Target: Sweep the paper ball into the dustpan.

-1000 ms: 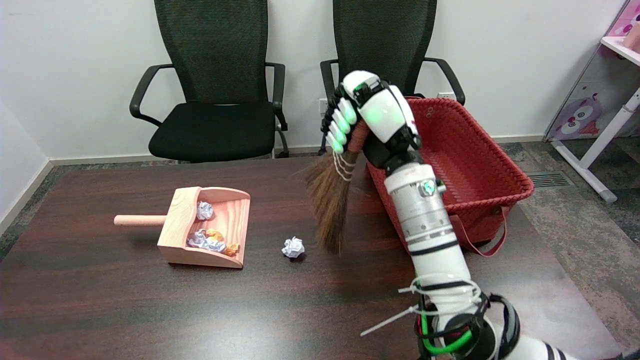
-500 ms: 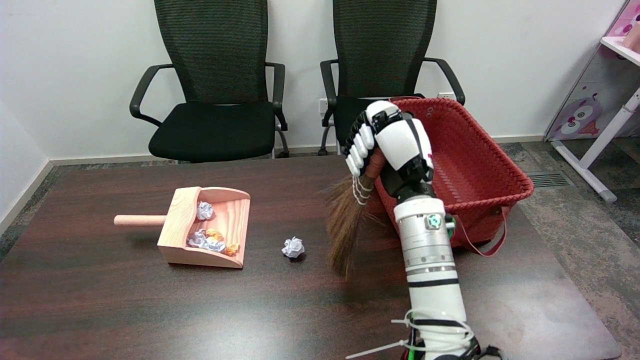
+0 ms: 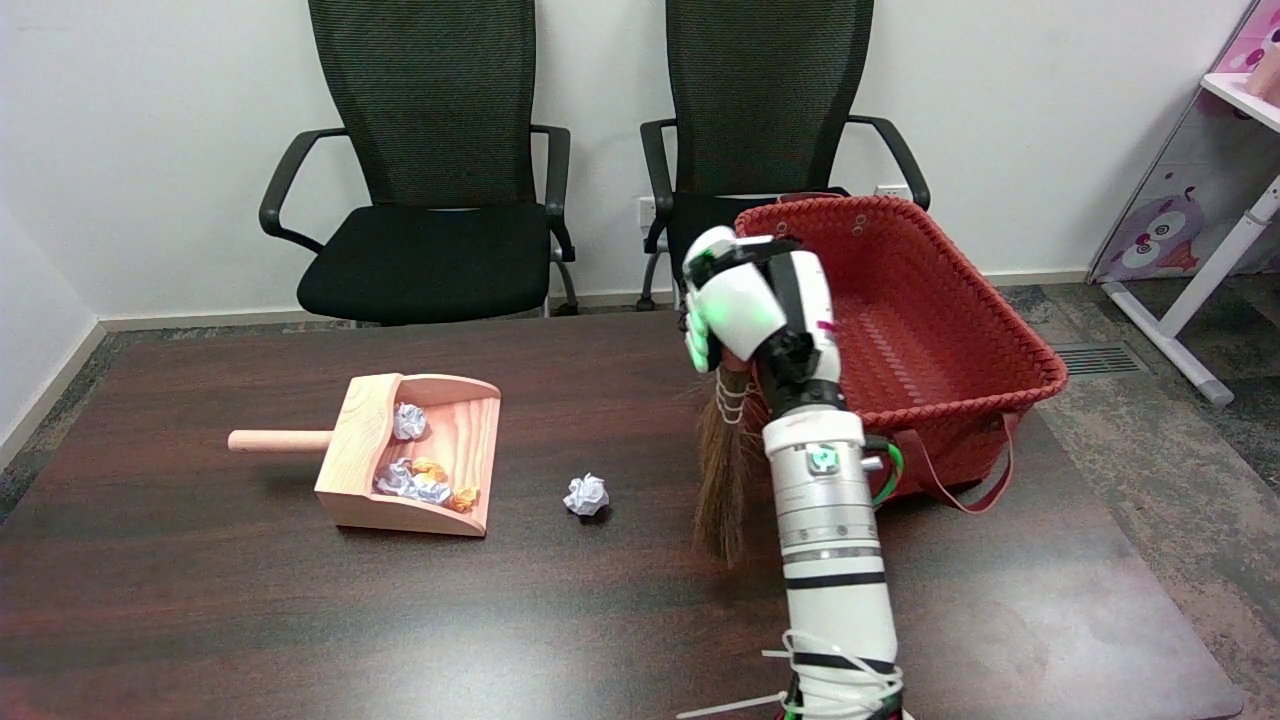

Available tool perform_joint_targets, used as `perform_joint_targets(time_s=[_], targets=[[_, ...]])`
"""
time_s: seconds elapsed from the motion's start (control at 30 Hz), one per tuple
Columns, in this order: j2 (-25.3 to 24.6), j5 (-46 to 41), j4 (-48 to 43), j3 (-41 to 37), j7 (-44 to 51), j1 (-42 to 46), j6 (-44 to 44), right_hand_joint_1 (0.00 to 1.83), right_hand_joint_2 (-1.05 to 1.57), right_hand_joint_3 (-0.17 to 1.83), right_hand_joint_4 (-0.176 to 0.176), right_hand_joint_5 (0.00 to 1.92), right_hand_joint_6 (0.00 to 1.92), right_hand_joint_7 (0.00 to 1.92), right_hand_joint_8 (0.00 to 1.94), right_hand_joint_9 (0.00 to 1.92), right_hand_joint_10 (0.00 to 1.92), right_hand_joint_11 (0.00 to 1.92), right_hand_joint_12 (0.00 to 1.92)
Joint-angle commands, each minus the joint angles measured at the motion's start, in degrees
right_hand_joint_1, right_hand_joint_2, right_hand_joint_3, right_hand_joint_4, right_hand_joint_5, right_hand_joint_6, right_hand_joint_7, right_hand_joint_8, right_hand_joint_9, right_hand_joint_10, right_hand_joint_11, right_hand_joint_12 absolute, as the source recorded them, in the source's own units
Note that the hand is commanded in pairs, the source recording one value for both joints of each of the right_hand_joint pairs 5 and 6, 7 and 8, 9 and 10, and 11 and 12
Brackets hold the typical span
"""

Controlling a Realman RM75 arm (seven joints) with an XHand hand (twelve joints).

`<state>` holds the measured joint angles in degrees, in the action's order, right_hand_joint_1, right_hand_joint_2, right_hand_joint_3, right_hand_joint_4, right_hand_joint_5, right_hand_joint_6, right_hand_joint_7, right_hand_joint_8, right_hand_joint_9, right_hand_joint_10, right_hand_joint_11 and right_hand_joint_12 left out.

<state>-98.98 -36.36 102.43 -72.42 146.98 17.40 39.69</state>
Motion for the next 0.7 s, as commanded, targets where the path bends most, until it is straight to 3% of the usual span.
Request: perform_joint_targets(time_s=[0.03,0.5,0.7], targets=[[-13.4,24.1,-3.1,-6.9,0.0,-0.4,-13.3,0.62,1.57,1.57,0.063,1.92,1.92,1.92,1.92,1.92,1.92,1.92,1.92],[-20.2,36.4,-7.9,-5.2,0.0,-4.8,-18.9,0.63,1.57,1.58,0.065,1.92,1.92,1.92,1.92,1.92,1.92,1.92,1.92],[-20.7,39.7,-9.8,-4.8,0.0,-7.7,-22.2,0.64,1.57,1.59,0.065,1.92,1.92,1.92,1.92,1.92,1.92,1.92,1.92]])
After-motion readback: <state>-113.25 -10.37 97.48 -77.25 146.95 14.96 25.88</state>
